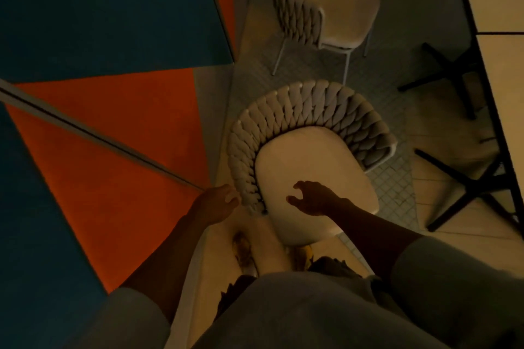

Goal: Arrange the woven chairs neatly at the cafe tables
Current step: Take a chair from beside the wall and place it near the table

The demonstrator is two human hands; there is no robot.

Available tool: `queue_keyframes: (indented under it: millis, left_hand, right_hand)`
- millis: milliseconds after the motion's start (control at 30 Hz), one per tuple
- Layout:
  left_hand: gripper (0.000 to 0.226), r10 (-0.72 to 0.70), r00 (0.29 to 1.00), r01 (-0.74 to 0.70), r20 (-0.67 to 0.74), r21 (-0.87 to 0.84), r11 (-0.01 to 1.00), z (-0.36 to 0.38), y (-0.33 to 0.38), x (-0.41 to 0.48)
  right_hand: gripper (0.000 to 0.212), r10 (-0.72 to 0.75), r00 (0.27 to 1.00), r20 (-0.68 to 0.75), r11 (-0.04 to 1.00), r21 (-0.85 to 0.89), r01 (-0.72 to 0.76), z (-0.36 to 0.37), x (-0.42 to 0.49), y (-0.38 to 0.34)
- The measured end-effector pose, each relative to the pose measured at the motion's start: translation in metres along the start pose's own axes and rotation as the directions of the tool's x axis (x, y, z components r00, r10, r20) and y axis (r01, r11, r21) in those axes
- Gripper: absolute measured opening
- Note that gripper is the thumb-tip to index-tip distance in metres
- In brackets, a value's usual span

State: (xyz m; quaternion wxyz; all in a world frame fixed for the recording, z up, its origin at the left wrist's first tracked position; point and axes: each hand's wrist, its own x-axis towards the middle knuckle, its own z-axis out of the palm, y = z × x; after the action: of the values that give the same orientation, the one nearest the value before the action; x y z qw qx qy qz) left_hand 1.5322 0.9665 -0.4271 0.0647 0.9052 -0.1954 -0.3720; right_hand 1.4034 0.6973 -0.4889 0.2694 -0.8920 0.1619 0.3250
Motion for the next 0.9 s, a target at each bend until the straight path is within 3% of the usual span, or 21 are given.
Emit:
queue_keyframes:
  millis: [100,333,467,567,767,900]
  left_hand:
    - [0.064,0.049,0.999,-0.048,0.011,-0.065,0.997,-0.01,-0.012,0.027]
    - [0.048,0.081,0.993,-0.093,-0.087,-0.14,0.986,-0.027,-0.017,0.08]
    - [0.065,0.045,0.993,-0.066,-0.107,-0.197,0.978,-0.023,-0.035,0.119]
    - [0.065,0.031,0.994,-0.055,-0.109,-0.224,0.973,-0.02,-0.033,0.135]
    - [0.071,-0.071,0.984,0.008,-0.166,-0.35,0.937,0.004,-0.032,0.167]
    - [0.087,-0.232,0.949,0.112,-0.215,-0.458,0.882,0.033,-0.02,0.193]
  right_hand:
    - [0.075,0.067,0.995,-0.072,0.996,0.064,-0.062,-0.006,0.004,-0.002]
    - [0.068,0.269,0.929,-0.254,0.95,0.231,-0.211,-0.026,0.003,-0.005]
    - [0.069,0.367,0.872,-0.325,0.904,0.345,-0.252,-0.036,0.006,-0.001]
    - [0.067,0.44,0.822,-0.361,0.861,0.431,-0.271,-0.041,0.01,0.008]
    - [0.058,0.539,0.733,-0.415,0.791,0.548,-0.272,-0.054,0.019,0.03]
    - [0.053,0.586,0.683,-0.436,0.761,0.586,-0.278,-0.065,0.03,0.058]
